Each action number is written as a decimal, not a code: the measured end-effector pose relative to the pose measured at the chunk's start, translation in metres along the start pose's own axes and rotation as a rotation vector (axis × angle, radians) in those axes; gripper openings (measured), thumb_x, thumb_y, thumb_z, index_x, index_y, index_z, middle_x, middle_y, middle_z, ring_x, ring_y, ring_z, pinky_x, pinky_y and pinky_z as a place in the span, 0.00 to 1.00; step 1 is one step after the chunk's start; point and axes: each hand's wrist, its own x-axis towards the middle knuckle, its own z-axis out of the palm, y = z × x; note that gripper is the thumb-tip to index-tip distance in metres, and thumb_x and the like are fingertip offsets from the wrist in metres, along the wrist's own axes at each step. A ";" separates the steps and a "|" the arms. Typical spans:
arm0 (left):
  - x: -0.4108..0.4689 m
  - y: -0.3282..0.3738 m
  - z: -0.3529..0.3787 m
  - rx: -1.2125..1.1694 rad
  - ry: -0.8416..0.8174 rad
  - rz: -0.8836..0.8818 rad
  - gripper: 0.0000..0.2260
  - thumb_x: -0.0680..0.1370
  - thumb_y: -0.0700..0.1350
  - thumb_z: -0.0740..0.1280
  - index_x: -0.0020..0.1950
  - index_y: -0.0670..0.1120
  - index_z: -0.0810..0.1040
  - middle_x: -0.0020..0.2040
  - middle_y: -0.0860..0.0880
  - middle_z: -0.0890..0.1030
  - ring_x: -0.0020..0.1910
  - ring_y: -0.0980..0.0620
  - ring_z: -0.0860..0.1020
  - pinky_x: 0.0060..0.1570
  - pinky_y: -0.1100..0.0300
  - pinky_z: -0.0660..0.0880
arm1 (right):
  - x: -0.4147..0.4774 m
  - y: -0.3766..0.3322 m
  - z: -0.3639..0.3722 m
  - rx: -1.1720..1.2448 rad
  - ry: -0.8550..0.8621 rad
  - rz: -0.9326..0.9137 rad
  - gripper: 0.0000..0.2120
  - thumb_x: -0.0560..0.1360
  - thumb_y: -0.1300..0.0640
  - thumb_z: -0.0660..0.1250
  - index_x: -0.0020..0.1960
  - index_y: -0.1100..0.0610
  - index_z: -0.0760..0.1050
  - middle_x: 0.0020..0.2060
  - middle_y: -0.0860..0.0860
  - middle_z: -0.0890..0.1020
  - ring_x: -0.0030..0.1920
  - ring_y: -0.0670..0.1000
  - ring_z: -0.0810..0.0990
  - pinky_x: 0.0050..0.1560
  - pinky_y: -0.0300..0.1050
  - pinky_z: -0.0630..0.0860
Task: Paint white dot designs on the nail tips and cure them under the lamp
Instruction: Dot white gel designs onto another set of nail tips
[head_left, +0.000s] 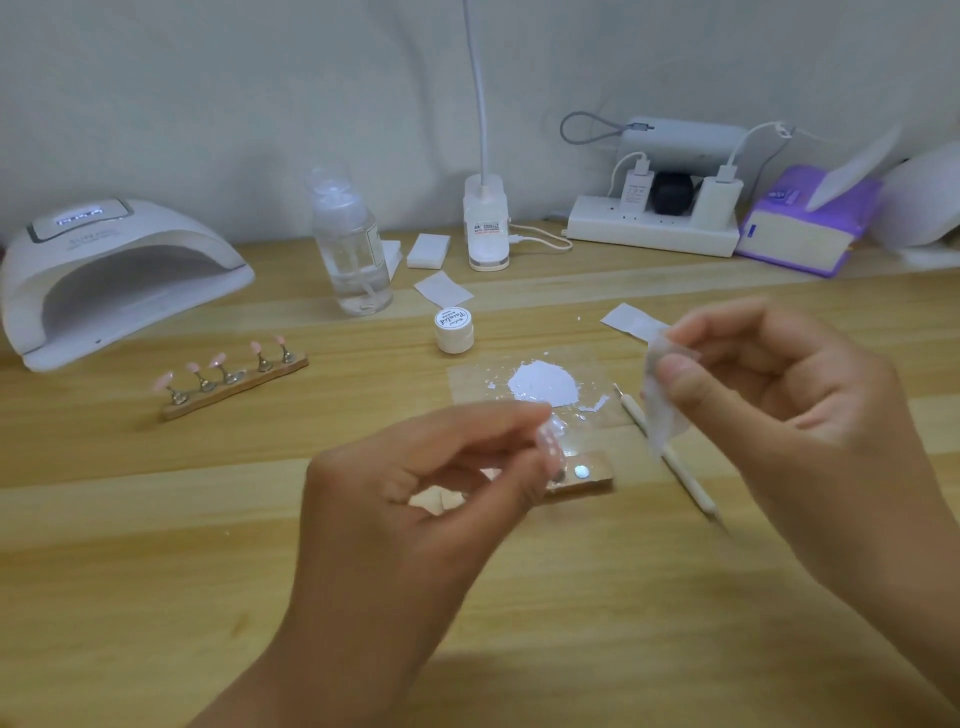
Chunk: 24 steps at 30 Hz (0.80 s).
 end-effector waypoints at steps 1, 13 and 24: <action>0.003 -0.002 -0.003 -0.043 0.020 -0.026 0.07 0.70 0.43 0.76 0.46 0.55 0.86 0.41 0.56 0.86 0.38 0.54 0.85 0.39 0.62 0.81 | 0.005 0.003 -0.004 -0.077 0.033 -0.005 0.05 0.72 0.54 0.73 0.46 0.50 0.78 0.39 0.46 0.85 0.41 0.44 0.83 0.44 0.33 0.76; 0.031 -0.016 -0.026 -0.223 0.146 -0.188 0.04 0.69 0.47 0.76 0.42 0.54 0.84 0.43 0.55 0.84 0.45 0.56 0.80 0.50 0.60 0.77 | 0.037 0.055 -0.040 -0.465 0.050 0.190 0.06 0.76 0.51 0.70 0.52 0.46 0.76 0.39 0.48 0.83 0.43 0.45 0.79 0.41 0.41 0.71; 0.038 -0.004 0.042 0.398 -0.281 -0.017 0.04 0.72 0.50 0.73 0.38 0.54 0.82 0.38 0.62 0.81 0.47 0.61 0.76 0.65 0.64 0.56 | 0.038 0.068 -0.040 -0.487 0.041 0.155 0.03 0.77 0.53 0.70 0.49 0.48 0.77 0.37 0.47 0.82 0.37 0.39 0.77 0.37 0.32 0.71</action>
